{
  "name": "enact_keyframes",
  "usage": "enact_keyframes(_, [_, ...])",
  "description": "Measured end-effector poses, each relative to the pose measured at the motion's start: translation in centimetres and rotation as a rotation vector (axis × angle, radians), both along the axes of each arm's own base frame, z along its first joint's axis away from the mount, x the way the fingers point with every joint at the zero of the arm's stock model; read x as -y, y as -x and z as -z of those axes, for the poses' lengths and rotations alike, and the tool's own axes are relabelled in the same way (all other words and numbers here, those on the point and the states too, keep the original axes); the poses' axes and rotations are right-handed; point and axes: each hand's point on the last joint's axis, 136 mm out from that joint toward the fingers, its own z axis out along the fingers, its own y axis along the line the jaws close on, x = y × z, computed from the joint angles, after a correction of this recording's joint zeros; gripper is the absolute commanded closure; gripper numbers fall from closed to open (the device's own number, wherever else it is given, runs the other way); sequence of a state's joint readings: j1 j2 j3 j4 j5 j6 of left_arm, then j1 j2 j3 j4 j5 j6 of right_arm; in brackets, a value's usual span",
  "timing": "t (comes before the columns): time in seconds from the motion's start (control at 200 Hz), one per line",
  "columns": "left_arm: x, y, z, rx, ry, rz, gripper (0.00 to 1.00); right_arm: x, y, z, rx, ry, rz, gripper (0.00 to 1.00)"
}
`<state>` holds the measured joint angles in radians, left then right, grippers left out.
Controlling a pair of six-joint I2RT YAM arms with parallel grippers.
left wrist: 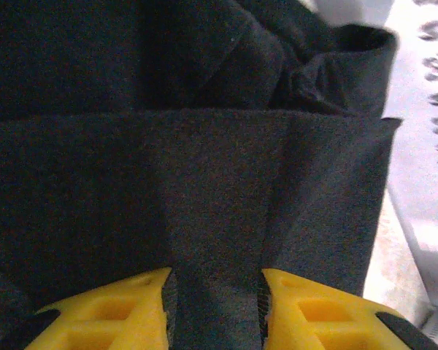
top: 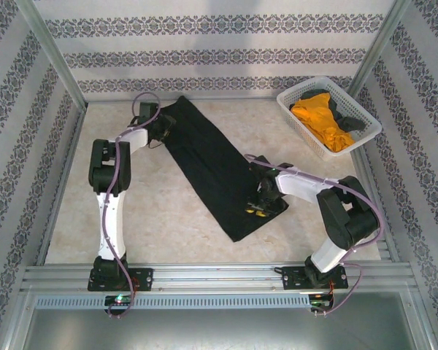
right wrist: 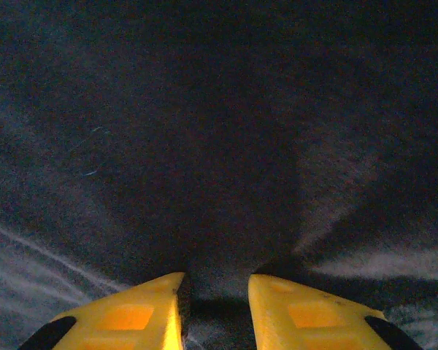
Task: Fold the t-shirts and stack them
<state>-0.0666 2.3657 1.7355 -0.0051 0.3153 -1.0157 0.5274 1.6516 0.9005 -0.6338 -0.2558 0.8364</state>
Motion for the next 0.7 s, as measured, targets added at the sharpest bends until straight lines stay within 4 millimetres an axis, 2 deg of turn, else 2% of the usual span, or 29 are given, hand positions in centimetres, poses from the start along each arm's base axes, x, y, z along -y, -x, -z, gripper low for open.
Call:
enact_keyframes(0.095, [2.2, -1.7, -0.2, 0.032, -0.005, 0.038, 0.6, -2.4, 1.0, -0.2, -0.004, -0.037, -0.009, 0.65])
enact_keyframes(0.19, [3.7, -2.4, -0.5, 0.045, -0.01, 0.066, 0.57, -3.9, 1.4, -0.4, -0.002, -0.067, -0.007, 0.62])
enact_keyframes(0.3, [4.6, -2.3, -0.8, 0.028, -0.036, 0.096, 0.52, -3.9, 1.3, -1.1, 0.017, -0.086, 0.014, 0.58])
enact_keyframes(0.375, [4.8, -1.7, -1.2, 0.015, -0.066, 0.105, 0.51, -3.0, 0.8, -2.7, 0.064, -0.109, 0.036, 0.55])
enact_keyframes(0.435, [4.6, 0.1, -1.4, -0.006, -0.091, 0.099, 0.51, -1.5, -0.1, -4.6, 0.131, -0.132, 0.067, 0.54])
enact_keyframes(0.545, [4.0, 5.6, -3.5, -0.035, -0.114, 0.088, 0.52, 2.9, -1.4, -7.3, 0.253, -0.152, 0.153, 0.52])
enact_keyframes(0.63, [4.0, 9.8, -6.1, -0.012, -0.111, 0.083, 0.51, 6.6, -1.4, -7.4, 0.28, -0.119, 0.209, 0.51])
enact_keyframes(0.699, [4.7, 13.3, -8.0, 0.017, -0.099, 0.094, 0.51, 8.4, -0.9, -6.5, 0.256, -0.085, 0.218, 0.51])
